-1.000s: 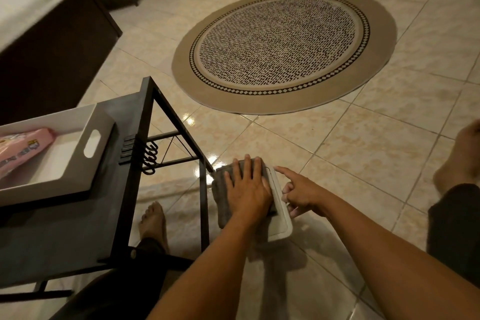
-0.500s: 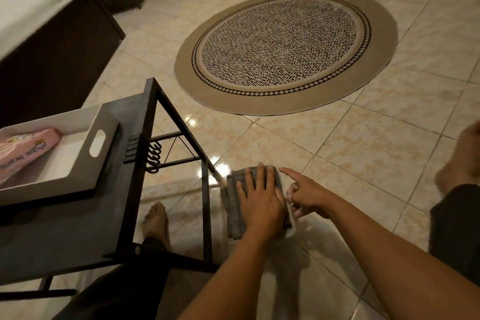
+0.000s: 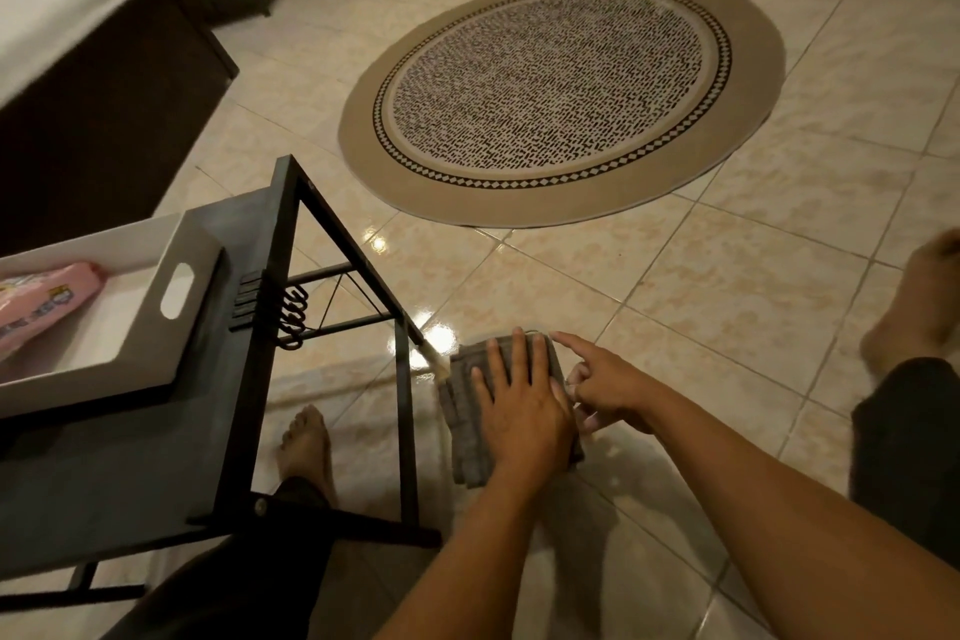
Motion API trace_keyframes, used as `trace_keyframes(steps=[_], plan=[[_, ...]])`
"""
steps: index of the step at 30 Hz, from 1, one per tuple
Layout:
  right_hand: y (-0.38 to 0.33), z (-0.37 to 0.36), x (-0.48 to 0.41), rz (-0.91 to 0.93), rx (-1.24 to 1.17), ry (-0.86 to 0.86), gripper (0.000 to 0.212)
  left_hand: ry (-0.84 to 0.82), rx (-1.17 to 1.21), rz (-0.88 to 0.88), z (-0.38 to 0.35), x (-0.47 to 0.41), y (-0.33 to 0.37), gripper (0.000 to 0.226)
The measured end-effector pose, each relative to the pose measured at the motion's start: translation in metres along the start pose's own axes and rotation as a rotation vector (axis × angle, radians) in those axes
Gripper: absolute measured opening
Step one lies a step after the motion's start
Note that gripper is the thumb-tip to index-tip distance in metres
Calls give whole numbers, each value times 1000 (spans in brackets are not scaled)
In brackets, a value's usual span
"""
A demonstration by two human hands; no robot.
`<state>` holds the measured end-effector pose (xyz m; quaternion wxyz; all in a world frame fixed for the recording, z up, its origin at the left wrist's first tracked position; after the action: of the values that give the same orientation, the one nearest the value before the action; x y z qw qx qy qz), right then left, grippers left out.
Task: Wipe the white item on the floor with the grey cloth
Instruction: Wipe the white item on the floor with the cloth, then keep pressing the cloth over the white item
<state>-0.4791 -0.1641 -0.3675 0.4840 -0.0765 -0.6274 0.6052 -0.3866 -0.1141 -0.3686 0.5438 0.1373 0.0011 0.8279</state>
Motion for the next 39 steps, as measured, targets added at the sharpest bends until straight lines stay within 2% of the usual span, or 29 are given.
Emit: trace_keyframes(steps=[4,6,9,11,12,14,15,16,18,22,25,28,31,33,36,39], plan=[[-6,-4,-2,18,4,8,82,10,34,61,18,-16,-14,86],[-6,-2,-2,19,9,12,83,-8,25,31,12,-5,-5,87],[-2,0,0,14,4,9,81,50,157,-7,22,7,1,69],[-1,0,2,8,-19,5,80,199,319,134,37,9,-32,76],[0,0,4,1,-32,4,81,207,433,284,36,12,-58,86],[1,-1,5,-18,-48,6,81,64,792,551,17,19,-101,97],[0,-2,6,-28,-44,13,80,-35,937,618,10,24,-108,91],[-1,-2,6,-36,-28,25,77,-114,985,632,9,27,-109,78],[-4,-3,7,-45,30,45,71,-81,896,579,19,26,-113,53],[-5,-7,13,-59,86,63,63,149,737,433,59,29,-99,17],[-16,6,21,13,179,219,49,211,735,262,88,39,-74,11],[-47,17,33,144,22,349,45,297,755,97,131,53,-59,10],[-94,2,44,217,-248,217,50,386,863,36,194,69,-63,9],[-137,-11,55,278,-338,105,40,437,907,28,238,79,-76,8],[-210,-34,76,445,-276,-8,32,465,902,38,297,91,-110,10],[-274,-64,93,564,-144,-54,40,483,833,84,343,101,-157,17]])
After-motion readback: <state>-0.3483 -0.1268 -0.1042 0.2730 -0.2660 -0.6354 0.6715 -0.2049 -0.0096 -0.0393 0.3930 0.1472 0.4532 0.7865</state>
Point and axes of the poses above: each hand's wrist, its own x-axis away from the middle knuckle, its own z-axis out of the back of the hand, y = z × x, the point moved 9 cm from there along -x, towards the middle knuckle, and after that the axes turned 4 degrees about z, right-handed, at the moved point
